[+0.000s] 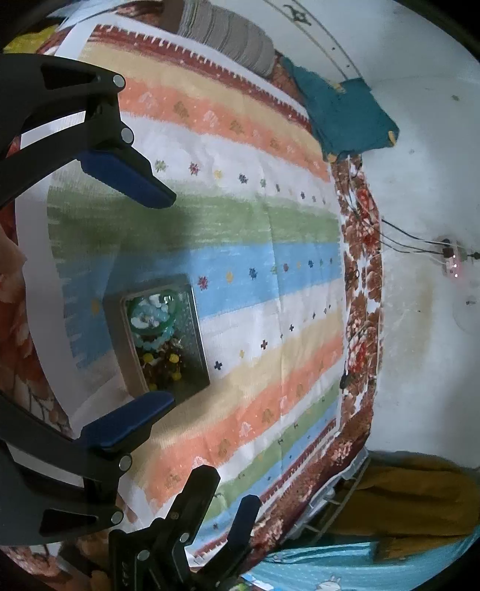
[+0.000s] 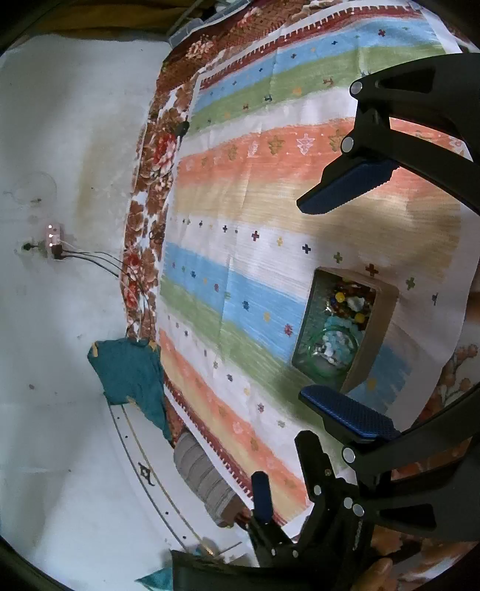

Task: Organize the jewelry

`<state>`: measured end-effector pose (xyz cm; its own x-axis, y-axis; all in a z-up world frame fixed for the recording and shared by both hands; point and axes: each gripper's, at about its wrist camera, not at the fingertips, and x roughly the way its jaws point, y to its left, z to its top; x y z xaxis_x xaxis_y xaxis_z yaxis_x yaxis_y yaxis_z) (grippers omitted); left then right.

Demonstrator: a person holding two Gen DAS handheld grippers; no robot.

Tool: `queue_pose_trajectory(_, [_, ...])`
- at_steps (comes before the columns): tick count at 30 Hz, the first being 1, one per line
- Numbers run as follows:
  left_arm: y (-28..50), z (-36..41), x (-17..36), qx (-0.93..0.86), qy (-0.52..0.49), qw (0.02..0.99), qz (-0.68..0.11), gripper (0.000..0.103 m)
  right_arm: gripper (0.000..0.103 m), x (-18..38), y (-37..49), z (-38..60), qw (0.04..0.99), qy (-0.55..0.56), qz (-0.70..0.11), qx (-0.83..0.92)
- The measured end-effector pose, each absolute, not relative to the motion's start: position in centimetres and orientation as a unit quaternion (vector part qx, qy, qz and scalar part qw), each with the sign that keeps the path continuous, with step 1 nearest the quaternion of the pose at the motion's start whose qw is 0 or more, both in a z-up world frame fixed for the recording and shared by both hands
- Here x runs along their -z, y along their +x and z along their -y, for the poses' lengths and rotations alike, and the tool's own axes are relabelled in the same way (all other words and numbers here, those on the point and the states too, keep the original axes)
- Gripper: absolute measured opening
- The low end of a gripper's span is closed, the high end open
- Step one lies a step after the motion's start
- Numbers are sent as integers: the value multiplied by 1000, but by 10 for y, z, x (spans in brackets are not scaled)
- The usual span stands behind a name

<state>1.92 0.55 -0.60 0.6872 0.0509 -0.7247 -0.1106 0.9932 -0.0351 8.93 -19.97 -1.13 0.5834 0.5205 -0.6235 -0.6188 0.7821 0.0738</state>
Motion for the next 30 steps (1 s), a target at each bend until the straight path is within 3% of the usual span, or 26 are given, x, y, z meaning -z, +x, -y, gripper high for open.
queue_pose_trajectory(30, [14, -1, -2, -27, -30, 925, -377, 97, 94, 9, 88, 204, 884, -65, -326, -328])
